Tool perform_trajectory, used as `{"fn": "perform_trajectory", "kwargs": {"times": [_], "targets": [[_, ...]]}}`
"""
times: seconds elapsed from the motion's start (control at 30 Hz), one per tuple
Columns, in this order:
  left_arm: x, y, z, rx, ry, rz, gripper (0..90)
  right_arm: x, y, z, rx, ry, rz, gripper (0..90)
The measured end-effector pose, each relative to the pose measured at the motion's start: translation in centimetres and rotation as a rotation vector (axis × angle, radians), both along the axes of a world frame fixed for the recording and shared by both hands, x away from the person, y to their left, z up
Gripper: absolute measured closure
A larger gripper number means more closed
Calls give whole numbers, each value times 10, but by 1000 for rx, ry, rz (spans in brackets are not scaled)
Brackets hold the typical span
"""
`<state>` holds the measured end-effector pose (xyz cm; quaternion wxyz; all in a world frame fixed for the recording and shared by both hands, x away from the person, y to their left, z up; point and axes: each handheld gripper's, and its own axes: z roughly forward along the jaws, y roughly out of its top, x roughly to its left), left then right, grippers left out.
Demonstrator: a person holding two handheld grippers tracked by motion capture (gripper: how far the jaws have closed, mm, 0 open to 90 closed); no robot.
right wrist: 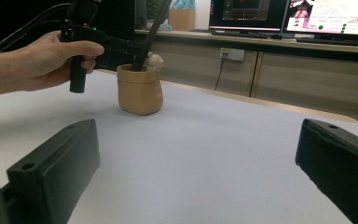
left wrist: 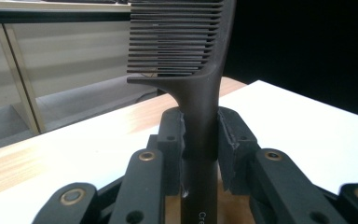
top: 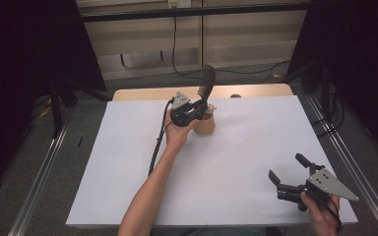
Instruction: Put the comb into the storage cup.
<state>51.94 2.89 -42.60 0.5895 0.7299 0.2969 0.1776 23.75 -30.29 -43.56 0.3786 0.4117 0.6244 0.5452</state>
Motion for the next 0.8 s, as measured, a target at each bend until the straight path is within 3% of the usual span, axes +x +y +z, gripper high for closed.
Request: {"fn": "perform_trajectory", "kwargs": {"times": [0.47,0.6,0.8], "targets": [[0,2,-5,20,23,4,729,0,0,0,1,1,3,0],[-1,1,-6,56,29,11,729,1,0,0,1,-1,4,0],[-1,0,-7,54,31,14,728,0,0,0,1,-1,5,0]]}}
